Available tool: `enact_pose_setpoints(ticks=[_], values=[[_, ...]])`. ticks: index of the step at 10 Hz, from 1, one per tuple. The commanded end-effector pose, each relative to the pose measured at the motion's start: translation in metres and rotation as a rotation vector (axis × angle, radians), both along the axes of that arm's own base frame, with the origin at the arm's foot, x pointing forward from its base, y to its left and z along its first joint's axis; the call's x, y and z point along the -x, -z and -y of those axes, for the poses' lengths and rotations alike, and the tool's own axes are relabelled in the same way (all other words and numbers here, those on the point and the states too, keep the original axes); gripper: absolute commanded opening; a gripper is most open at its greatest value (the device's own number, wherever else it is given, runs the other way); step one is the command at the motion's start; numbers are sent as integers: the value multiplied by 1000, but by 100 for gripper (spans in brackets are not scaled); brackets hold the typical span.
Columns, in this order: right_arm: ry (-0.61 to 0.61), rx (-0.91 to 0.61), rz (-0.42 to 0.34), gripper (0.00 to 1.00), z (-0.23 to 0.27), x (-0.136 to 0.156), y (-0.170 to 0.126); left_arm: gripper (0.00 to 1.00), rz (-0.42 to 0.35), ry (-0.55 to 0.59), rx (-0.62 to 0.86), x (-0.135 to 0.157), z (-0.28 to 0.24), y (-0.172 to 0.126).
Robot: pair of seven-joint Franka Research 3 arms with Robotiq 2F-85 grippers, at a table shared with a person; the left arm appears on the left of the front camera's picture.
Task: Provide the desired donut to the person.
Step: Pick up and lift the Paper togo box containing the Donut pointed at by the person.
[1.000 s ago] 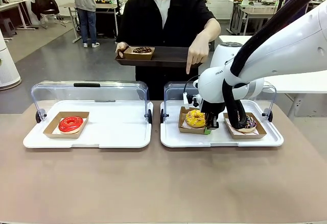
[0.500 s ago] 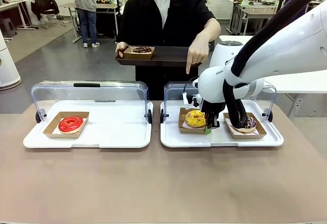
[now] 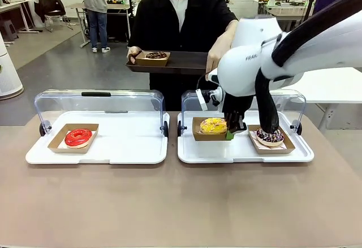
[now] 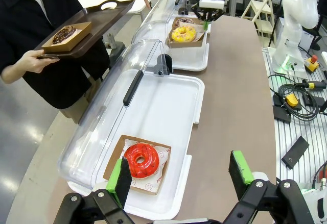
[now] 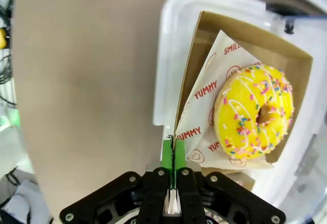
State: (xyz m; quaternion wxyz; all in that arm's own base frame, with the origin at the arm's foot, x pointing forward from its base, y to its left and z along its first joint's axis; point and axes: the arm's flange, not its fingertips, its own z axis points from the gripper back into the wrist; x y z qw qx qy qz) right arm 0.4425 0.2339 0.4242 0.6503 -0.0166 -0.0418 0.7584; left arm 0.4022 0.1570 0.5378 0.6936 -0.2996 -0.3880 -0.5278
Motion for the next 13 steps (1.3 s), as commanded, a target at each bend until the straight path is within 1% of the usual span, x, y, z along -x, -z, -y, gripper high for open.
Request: enact_pose_setpoints(ticks=[1, 2, 4, 6, 7, 9, 11, 13], values=[[-4, -14, -39, 0, 9, 35, -30, 100, 15, -3, 11, 1, 0, 0], [-48, -7, 6, 0, 10, 54, -50, 100, 15, -3, 11, 1, 0, 0], [-46, -7, -11, 0, 10, 82, -92, 100, 15, -3, 11, 1, 0, 0], [-52, -31, 33, 0, 8, 98, -132, 100, 15, -3, 11, 1, 0, 0], [-55, -27, 60, 0, 5, 102, -147, 100, 15, -3, 11, 1, 0, 0], [-50, -23, 78, 0, -3, 93, -172, 100, 15, -3, 11, 1, 0, 0], [-16, -24, 70, 0, -10, 66, -191, 100, 15, -3, 11, 1, 0, 0], [64, -1, 52, 0, -16, 30, -200, 100, 15, -3, 11, 1, 0, 0]])
